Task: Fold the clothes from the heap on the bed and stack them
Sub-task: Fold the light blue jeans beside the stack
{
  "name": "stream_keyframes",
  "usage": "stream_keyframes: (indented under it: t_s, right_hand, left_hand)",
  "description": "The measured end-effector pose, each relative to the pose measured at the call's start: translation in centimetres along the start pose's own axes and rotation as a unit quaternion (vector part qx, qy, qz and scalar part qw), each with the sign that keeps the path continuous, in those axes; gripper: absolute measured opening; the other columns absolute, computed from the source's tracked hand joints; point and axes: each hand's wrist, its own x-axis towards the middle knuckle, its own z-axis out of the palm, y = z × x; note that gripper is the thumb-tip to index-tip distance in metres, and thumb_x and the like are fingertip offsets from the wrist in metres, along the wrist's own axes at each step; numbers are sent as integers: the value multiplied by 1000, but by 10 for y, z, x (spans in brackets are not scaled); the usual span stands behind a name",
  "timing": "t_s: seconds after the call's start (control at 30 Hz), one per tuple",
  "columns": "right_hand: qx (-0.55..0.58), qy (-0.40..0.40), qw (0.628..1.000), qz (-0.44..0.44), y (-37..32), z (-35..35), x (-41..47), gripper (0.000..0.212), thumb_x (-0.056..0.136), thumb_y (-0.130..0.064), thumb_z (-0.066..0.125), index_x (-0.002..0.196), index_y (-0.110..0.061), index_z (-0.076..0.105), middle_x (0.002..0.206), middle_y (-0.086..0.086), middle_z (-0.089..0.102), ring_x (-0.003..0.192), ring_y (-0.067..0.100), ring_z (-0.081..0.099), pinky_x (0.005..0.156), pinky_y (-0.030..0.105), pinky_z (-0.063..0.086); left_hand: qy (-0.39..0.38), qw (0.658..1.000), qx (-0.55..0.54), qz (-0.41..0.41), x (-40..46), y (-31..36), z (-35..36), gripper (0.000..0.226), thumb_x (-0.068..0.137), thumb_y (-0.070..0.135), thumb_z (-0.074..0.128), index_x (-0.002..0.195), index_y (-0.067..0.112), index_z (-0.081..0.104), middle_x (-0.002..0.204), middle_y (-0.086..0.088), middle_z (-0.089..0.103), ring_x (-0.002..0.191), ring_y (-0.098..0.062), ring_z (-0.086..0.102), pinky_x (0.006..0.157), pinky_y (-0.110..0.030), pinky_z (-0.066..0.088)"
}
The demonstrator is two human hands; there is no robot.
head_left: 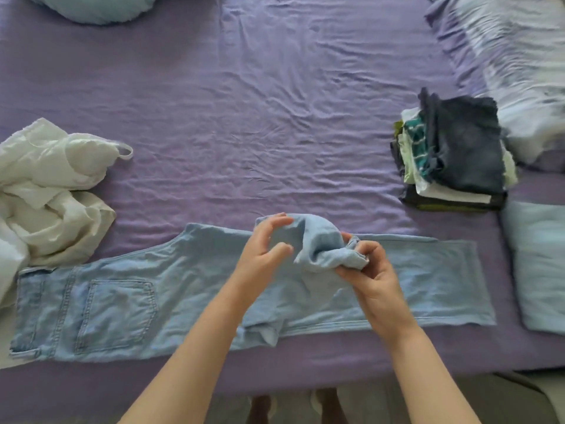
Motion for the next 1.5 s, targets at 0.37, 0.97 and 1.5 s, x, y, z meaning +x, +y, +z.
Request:
stream_keyframes:
  t_s: [0.37, 0.97, 1.5]
  right_hand:
    - [-44, 103, 993, -34, -50, -140, -18, 42, 77, -10, 69, 113, -30, 62, 116, -7, 65, 107, 5, 60, 82, 18, 50]
    - [-104, 338, 928, 115, -18, -323, -71, 11, 89, -22, 63, 80, -18, 66, 75, 0, 67, 71, 7, 58, 61, 16, 46]
    - [-614, 280, 715, 184, 21, -363, -53, 25, 93, -34, 56, 92, -9, 56, 86, 8, 63, 86, 30, 59, 63, 37, 38]
  left_hand:
    - [-349, 836, 419, -54, 107, 65, 143, 44, 82, 56, 64, 83, 13, 62, 70, 5, 53, 62, -11, 48, 58, -24, 39]
    - [-337, 831, 435, 80, 195, 10, 393, 40, 92, 25, 59, 62, 19, 34, 60, 5, 34, 58, -15, 34, 46, -19, 27]
    - [-192, 768, 587, 167, 200, -78, 431, 23, 93, 36, 54, 103, 22, 69, 101, -6, 55, 97, -29, 52, 70, -32, 32]
